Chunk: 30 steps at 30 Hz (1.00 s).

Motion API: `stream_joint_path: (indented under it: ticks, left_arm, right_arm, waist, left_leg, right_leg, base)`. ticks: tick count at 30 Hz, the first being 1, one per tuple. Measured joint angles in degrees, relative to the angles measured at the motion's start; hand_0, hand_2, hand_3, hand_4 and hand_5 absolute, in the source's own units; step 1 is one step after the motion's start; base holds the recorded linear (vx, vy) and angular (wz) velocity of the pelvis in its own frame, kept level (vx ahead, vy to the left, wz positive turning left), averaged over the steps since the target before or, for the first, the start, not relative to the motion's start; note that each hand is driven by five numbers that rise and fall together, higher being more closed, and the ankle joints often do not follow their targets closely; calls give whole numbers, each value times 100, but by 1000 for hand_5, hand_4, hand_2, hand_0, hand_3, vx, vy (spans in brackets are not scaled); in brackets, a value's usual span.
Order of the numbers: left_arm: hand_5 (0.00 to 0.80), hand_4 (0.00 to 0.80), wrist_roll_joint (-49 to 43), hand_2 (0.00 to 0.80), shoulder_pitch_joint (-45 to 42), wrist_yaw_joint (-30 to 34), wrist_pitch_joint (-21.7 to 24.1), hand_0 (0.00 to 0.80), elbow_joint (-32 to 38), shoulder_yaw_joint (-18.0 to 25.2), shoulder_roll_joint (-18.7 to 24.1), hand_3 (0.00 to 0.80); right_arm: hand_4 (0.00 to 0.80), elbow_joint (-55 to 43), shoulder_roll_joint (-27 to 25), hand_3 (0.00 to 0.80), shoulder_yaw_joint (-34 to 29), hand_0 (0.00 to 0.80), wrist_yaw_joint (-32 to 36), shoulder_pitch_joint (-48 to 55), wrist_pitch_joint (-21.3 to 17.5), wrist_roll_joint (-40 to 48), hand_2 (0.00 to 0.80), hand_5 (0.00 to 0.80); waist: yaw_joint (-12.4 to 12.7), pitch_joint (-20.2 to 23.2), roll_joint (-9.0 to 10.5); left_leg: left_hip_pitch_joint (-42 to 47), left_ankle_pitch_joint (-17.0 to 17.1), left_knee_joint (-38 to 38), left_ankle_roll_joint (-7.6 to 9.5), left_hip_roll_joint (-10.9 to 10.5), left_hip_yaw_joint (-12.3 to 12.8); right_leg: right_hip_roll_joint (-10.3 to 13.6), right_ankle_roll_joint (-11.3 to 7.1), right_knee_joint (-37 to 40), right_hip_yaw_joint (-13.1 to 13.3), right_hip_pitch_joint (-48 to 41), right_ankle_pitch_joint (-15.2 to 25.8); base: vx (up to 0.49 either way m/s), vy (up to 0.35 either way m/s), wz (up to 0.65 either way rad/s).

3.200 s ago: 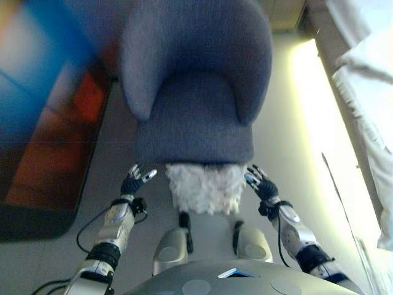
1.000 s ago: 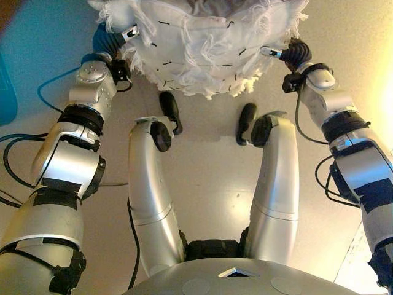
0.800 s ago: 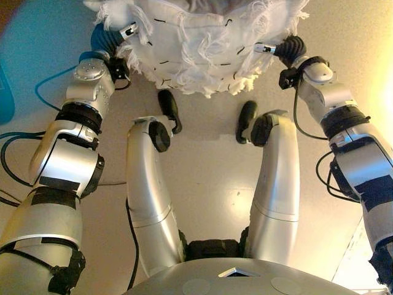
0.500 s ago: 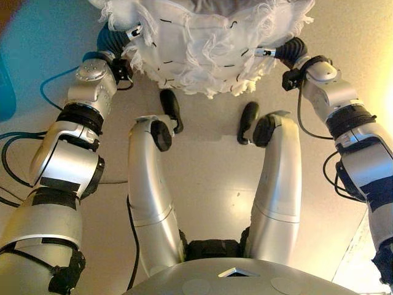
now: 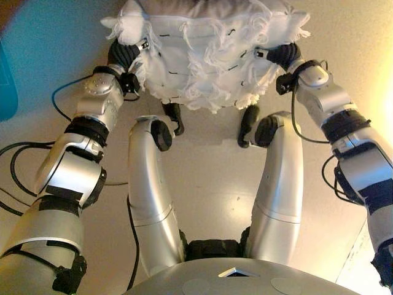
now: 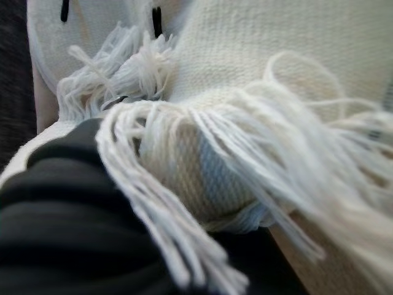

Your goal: Pick up the cushion and take it to the sofa

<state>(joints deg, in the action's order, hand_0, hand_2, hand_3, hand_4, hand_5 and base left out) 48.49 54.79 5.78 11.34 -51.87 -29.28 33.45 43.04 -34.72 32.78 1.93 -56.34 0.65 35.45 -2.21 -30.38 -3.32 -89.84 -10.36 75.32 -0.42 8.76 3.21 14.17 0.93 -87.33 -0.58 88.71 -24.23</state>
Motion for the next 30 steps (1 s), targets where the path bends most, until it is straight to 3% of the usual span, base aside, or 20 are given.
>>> stream_joint_path:
  ticks: [4,6,8,9,13,17,22,26,30]
  left_arm:
    - [800,800,-28,800,-827,-151,395,800,548,472,-393,800]
    - [800,800,-317,800,-1184,-416,656,800,859,733,-676,800]
    - [800,800,-703,800,-1367,-701,810,800,1024,813,-799,800]
    - [800,800,-858,800,-1458,-839,856,800,1077,850,-827,800]
    - [800,800,-946,800,-1873,-1225,1029,800,1285,1067,-1045,800]
    - [800,800,-967,800,-2461,-1334,1026,800,1604,1100,-1204,800]
    - [800,800,-1287,800,-2694,-1361,820,800,2111,1272,-931,800]
    - [800,800,-1287,800,-2448,-1363,529,800,2144,1335,-856,800]
    - [800,800,-1298,800,-2616,-1447,142,800,2148,1331,-894,800]
  right_arm:
    - [800,-398,142,800,-390,800,-144,991,-277,-7,800,800]
    - [800,-587,317,800,-663,800,-264,1468,-471,-55,800,800]
    - [800,-677,398,800,-742,800,-379,1730,-633,-110,800,800]
    - [800,-725,436,800,-777,800,-395,1842,-734,-178,800,800]
    - [800,-899,718,800,-981,800,-519,2355,-1113,-277,800,800]
    - [800,-1239,1094,800,-1340,800,-600,3156,-1400,-251,800,800]
    - [800,-1746,1126,800,-1476,800,-567,3405,-1362,-208,800,800]
    - [800,-1793,1126,800,-1663,800,-552,3144,-1131,-88,800,800]
    - [800,-1806,1163,800,-1647,800,-607,3269,-880,-42,800,800]
  waist:
    - [-3,-2,8]
    - [-18,7,19]
    - [-39,23,72]
    - [-23,14,95]
    - [-118,1,151]
    - [-97,20,217]
    - [8,199,405]
    - [14,265,401]
    - [23,393,373]
  left_leg:
    - [633,-35,-167,-2,-7,-3]
    - [1057,19,-731,-54,-18,34]
    - [1558,-38,-1046,-149,-94,-10]
    - [1888,-92,-1282,-218,-95,-28]
    - [2856,257,-2395,-150,-90,92]
    - [4417,537,-3624,-217,-235,145]
    - [5846,926,-4960,-252,-371,283]
    - [6248,1078,-5379,-227,-408,308]
    - [7205,1292,-6241,-227,-427,320]
  right_leg:
    - [4,-39,202,-34,-673,-22]
    - [-2,-70,725,-143,-1105,19]
    - [-16,-67,1436,-237,-1499,238]
    - [-34,-114,1719,-248,-1698,558]
    - [-141,-199,2880,-430,-2736,955]
    - [-118,-298,4004,-672,-4311,1147]
    - [-108,-352,5035,-822,-5588,1369]
    - [-137,-408,5510,-900,-6018,1531]
    - [-268,-492,6491,-1034,-7033,1835]
  base:
    - [12,-5,-1]
    - [-26,-9,11]
    - [-41,25,1]
    - [-25,33,-13]
    - [70,-17,-3]
    - [191,-27,14]
    - [62,34,3]
    - [35,30,0]
    - [139,43,-3]
